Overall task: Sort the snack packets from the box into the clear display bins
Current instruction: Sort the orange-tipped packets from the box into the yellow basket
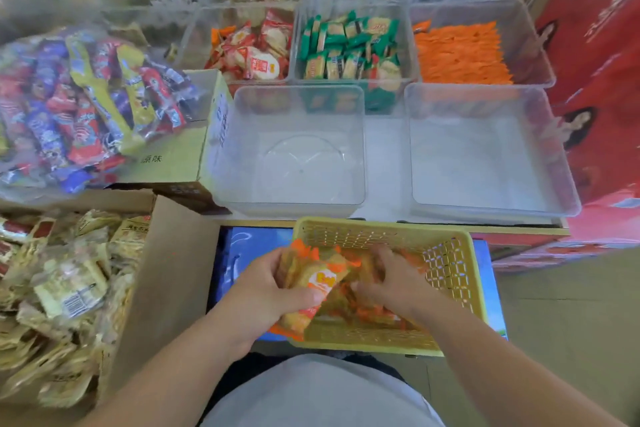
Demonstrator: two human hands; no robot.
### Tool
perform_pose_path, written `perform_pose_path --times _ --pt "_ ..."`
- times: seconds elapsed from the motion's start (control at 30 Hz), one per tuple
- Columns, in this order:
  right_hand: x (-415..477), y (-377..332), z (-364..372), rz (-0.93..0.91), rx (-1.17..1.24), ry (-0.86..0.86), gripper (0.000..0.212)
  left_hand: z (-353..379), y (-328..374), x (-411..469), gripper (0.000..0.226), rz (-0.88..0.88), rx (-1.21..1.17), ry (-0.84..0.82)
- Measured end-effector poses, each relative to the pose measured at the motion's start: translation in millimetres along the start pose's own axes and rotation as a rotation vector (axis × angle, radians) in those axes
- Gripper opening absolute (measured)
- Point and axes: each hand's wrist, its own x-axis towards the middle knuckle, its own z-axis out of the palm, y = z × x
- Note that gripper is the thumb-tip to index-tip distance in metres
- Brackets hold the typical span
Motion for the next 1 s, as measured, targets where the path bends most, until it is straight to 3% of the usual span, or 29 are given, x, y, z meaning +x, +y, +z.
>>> perform_pose_path --times 0.07,0.17,0.27,0.37,0.47,0.53,0.63,0.77,0.87,1.0 --pt "-7.4 6.0 -1.9 0.000 0.144 -0.007 0.082 11.7 3.8 7.1 0.057 0.106 0.321 0.043" --pt "-24.7 17.9 -7.0 0.000 0.392 0.040 0.062 28.6 4.2 28.0 0.041 0.382 0.860 0.110" --pt "-44.0 25.8 -12.6 -0.011 0.490 0.079 0.039 47.0 -1.0 54.9 0.040 0.535 1.198 0.094" --pt "-56.6 28.0 -12.0 -0.004 0.501 0.102 0.039 60.4 -10.3 78.1 0.045 0.543 1.489 0.083" --pt "-64.0 22.0 -4.9 -0.005 0.522 0.083 0.033 62.0 -19.3 86.6 0.085 0.418 1.706 -0.028" --pt "-65.8 13.5 2.7 -0.026 0.541 0.091 0.033 57.5 -21.6 77.4 0.095 0.422 1.732 -0.100" --pt "-60.8 -3.8 16.2 -0.100 0.533 0.139 0.026 39.5 -22.9 46.2 0.068 0.658 1.491 -0.105" --pt "-50.8 -51.5 39.1 -0.218 0.486 0.177 0.016 -17.4 -30.3 -9.4 0.034 0.849 1.208 0.159" --pt "-43.2 -108.2 65.5 -0.359 0.353 0.179 0.021 -88.4 -51.5 -49.5 0.029 0.782 1.147 0.415" --pt "-42.1 -189.3 106.8 -0.568 -0.008 0.235 0.033 -192.8 -89.8 -91.3 0.037 0.512 1.043 0.693"
